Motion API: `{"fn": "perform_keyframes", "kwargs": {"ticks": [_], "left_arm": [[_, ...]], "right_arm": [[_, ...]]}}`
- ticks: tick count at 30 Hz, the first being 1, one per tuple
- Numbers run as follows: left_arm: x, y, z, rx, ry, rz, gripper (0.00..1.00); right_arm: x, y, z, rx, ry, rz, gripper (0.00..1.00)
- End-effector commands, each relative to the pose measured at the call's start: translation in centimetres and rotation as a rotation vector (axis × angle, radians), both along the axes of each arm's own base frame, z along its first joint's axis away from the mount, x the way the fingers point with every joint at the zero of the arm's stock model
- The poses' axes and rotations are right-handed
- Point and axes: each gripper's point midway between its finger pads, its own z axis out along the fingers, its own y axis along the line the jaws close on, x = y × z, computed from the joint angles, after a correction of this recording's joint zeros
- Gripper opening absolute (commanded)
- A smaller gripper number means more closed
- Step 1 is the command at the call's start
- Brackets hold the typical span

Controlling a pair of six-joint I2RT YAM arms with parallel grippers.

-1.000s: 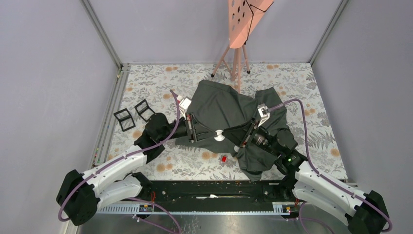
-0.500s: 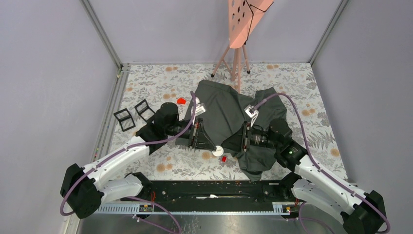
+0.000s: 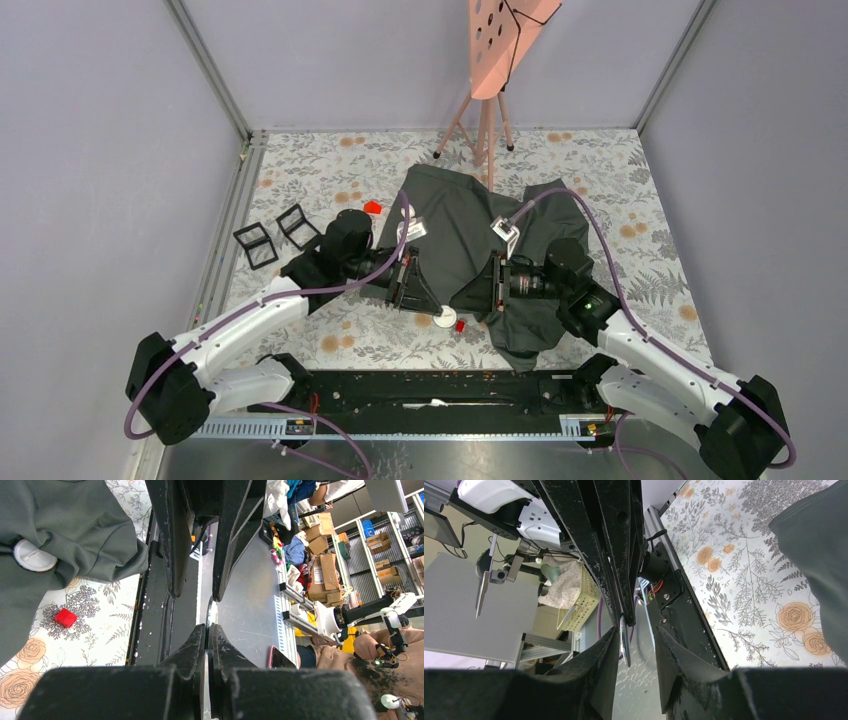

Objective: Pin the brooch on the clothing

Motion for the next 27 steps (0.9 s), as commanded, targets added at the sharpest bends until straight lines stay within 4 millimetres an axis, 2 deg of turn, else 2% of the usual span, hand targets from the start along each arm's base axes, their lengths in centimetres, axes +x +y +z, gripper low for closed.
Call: {"fn": "perform_keyframes", "kwargs": {"ticks": [1,7,11,12,14,15,16,17,19,22,27], "left_arm": [[0.4,-0.7,2.3,-0.049,-0.068,-0.017,0.00],[0.4,-1.0,2.7,-0.051,-0.071,-0.023,0.00],[0.7,-1.1,2.6,-0.047,-0.071,-0.009,0.00],[0.9,-1.2,2.6,-0.046,-0.077,0.003,0.04],[1.5,-1.3,2.9,-0.054,-0.099,0.041,0.21],[1.8,-1.4,3.1,-0.063,-0.105,0.063,0.32],[1.2,-1.8,3.5,-0.089,-0.116,0.064,0.49],[2.3,-1.6,3.9,-0.111,-0.117,0.120,0.63],[2.9,-1.8,4.8,-0.184,-0.108,0.171,0.79],[3.2,-1.9,5.6,-0.274,-0.077,0.219,0.85],[3.8,-1.7,5.8,-0.325,-0.046,0.309,0.87]], "right_arm": [[-0.7,0.5,2.4,0.053,-0.055,0.083,0.38],[-1.2,0.8,2.5,0.076,-0.043,0.122,0.28],[-0.8,0.8,2.0,0.069,-0.043,0.103,0.09],[-0.7,0.9,2.0,0.069,-0.046,0.099,0.03],[-0.4,0.8,2.0,0.070,-0.059,0.076,0.00],[0.0,0.8,2.1,0.077,-0.072,0.049,0.00],[0.3,0.7,2.3,0.085,-0.086,0.026,0.00],[0.7,0.6,2.5,0.094,-0.100,-0.005,0.00],[1.6,0.2,2.8,0.115,-0.132,-0.081,0.00],[2.9,-0.6,4.2,0.167,-0.202,-0.203,0.00],[4.0,-2.2,6.4,0.266,-0.297,-0.339,0.00]]}}
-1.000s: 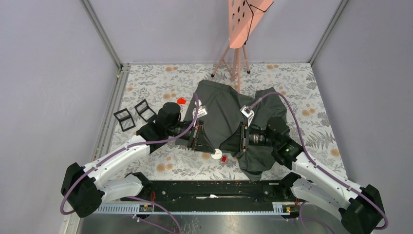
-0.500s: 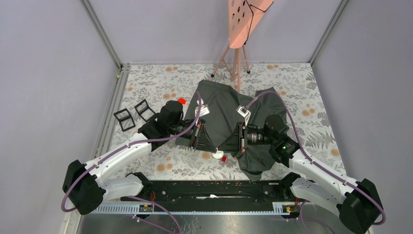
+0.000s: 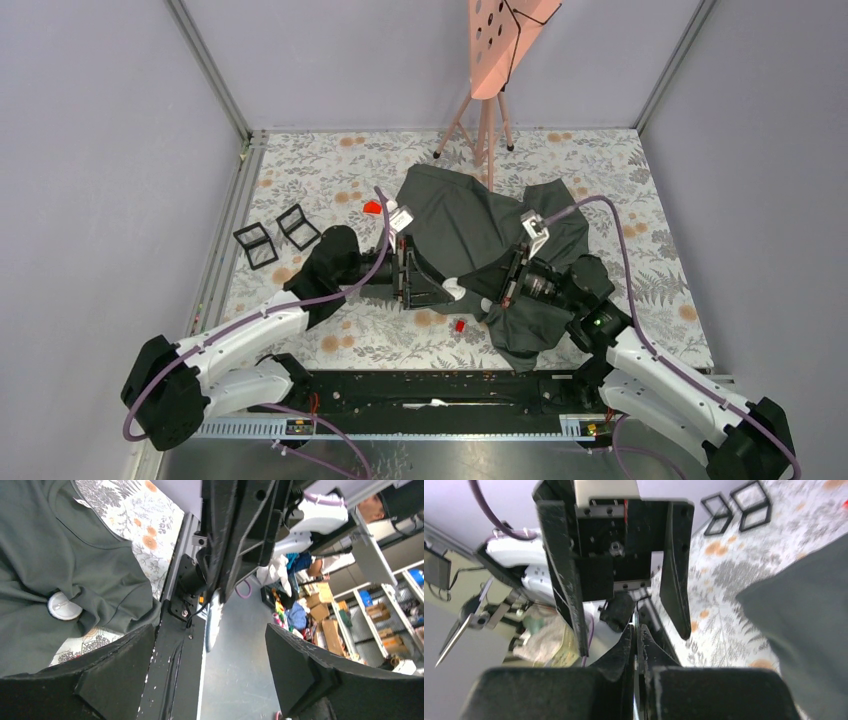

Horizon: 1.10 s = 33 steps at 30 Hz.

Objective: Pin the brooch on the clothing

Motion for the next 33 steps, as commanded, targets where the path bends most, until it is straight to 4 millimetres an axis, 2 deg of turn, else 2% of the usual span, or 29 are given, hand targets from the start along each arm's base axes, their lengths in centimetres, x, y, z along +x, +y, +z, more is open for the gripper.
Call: {"fn": "perform_keyframes", "kwargs": {"ticks": [1,4,5,8,11,17,25,29,33], "left_arm": [[1.2,0.1,4.0,-0.170,-0.051,0.114,0.85],[1.1,0.2,4.4,-0.190,-0.043,0.118,0.54],[1.0,0.1,4.5,-0.192,-0.039,0.108,0.51],[0.7,0.0,4.6,-0.204,-0.032,0.097,0.49],[0.8,-0.1,4.7,-0.219,-0.016,0.097,0.41],[0.9,-0.5,4.5,-0.231,0.006,0.095,0.32],[1.0,-0.6,4.6,-0.242,0.009,0.095,0.00],[1.0,-0.6,4.4,-0.235,0.005,0.094,0.00],[1.0,-0.7,4.1,-0.207,0.002,0.091,0.00]], "right_arm": [[1.8,-1.3,4.0,0.137,-0.150,-0.157,0.00],[1.9,-1.6,4.6,0.159,-0.167,-0.175,0.00],[2.0,-1.6,4.7,0.163,-0.170,-0.178,0.00],[2.0,-1.6,4.8,0.168,-0.172,-0.177,0.00],[2.0,-1.5,5.0,0.179,-0.171,-0.173,0.00],[1.8,-1.6,5.3,0.200,-0.169,-0.169,0.00],[1.9,-1.7,5.3,0.210,-0.160,-0.175,0.00],[1.8,-1.5,5.0,0.190,-0.152,-0.166,0.00],[1.3,-1.1,4.4,0.144,-0.130,-0.121,0.30]]}}
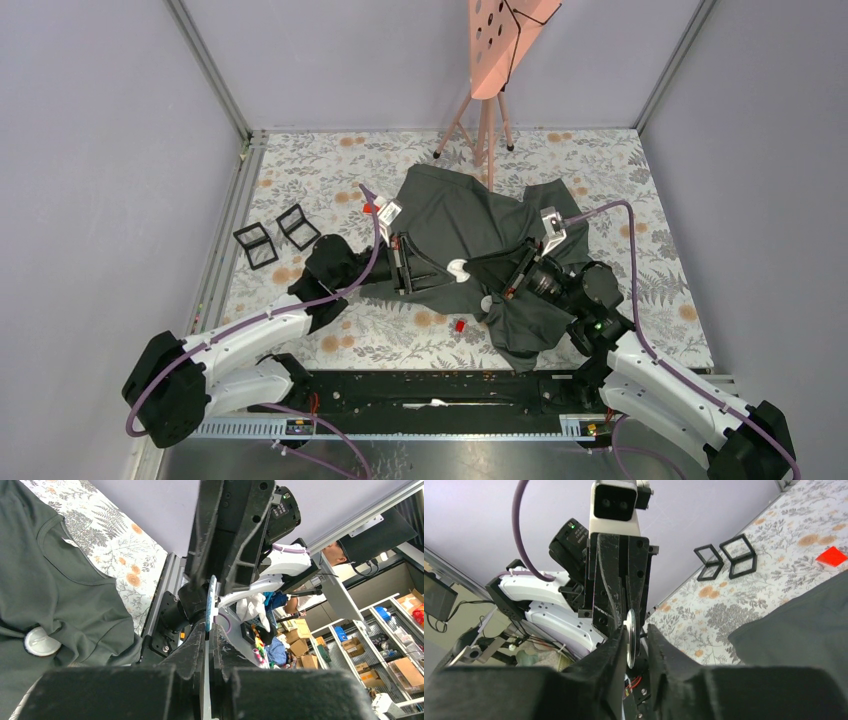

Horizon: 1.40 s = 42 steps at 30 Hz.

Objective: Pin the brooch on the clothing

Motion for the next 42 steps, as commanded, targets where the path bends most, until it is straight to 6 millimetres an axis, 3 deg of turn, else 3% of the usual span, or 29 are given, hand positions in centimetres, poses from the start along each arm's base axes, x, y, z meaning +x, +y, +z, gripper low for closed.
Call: {"fn": "perform_keyframes", "kwargs": {"ticks": [1,3,7,15,24,42], "left_arm": [[-0.1,-0.1,1.1,-0.018,-0.067,-0.002,0.00],[-0.1,-0.1,0.8,0.006,-0.073,-0.004,0.00],[-0.1,-0.1,0.7,0.034,-0.082,-0.006,0.00],[-0.3,0.1,0.9,0.032,-0.085,-0.007,0.00],[-0.4,0.0,1.1,0.028,-0.092,-0.015,0.00],[-0.4,-0.2,1.6,0.030,-0.099,-0.030,0.00]], "right_arm": [[-1.0,0.4,0.8,-0.024,-0.022,0.054,0.36],[-1.4,0.6,0.7,-0.031,-0.013,0.087,0.44],[-1.7,0.9,0.5,-0.028,0.003,0.114,0.45],[-1.0,1.2,-0.5,-0.061,0.036,0.103,0.30],[0.6,1.1,-3.4,-0.189,0.114,0.033,0.12],[1.8,1.1,-7.1,-0.376,0.173,0.003,0.10]]}}
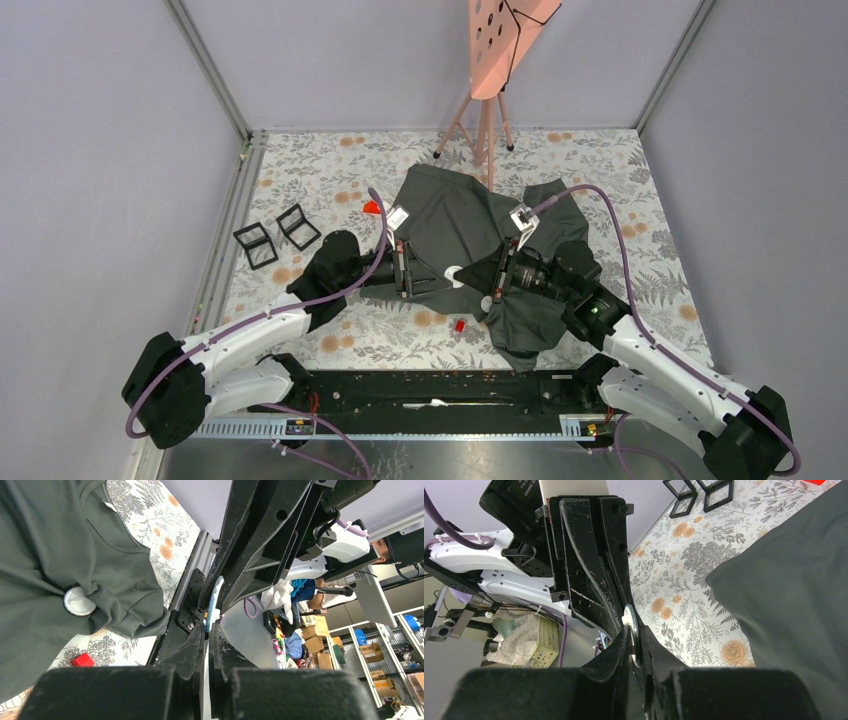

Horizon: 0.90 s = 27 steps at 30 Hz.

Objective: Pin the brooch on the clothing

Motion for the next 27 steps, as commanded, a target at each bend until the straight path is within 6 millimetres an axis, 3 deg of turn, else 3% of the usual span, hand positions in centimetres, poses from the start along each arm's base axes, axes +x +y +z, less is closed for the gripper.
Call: {"fn": "perform_keyframes", "kwargs": {"ticks": [1,5,12,19,27], "left_arm": [[-1.0,-0.5,5.6,-0.129,-0.148,-0.069,0.00],[-1.0,-0.5,5.4,-0.125,-0.143,-0.071,0.00],[-0.5,-0.7,4.5,-0.105,-0.116,-0.051,0.00],[0.8,-0.9,2.3,-0.025,-0.059,0.005,0.00],[1.7,-0.8,1.0,0.012,-0.028,0.050,0.00]], "right_arm": [[1.4,-0.5,-2.1,-0.113,-0.001,-0.064,0.10],[1.2,-0.6,-2.4,-0.134,-0.009,-0.048,0.11],[0.4,-0.7,-0.7,-0.075,-0.048,-0.029,0.17],[-0.2,-1.1,1.0,-0.007,-0.082,-0.038,0.40],[0.1,-3.0,2.1,-0.011,-0.112,-0.141,0.53]]}}
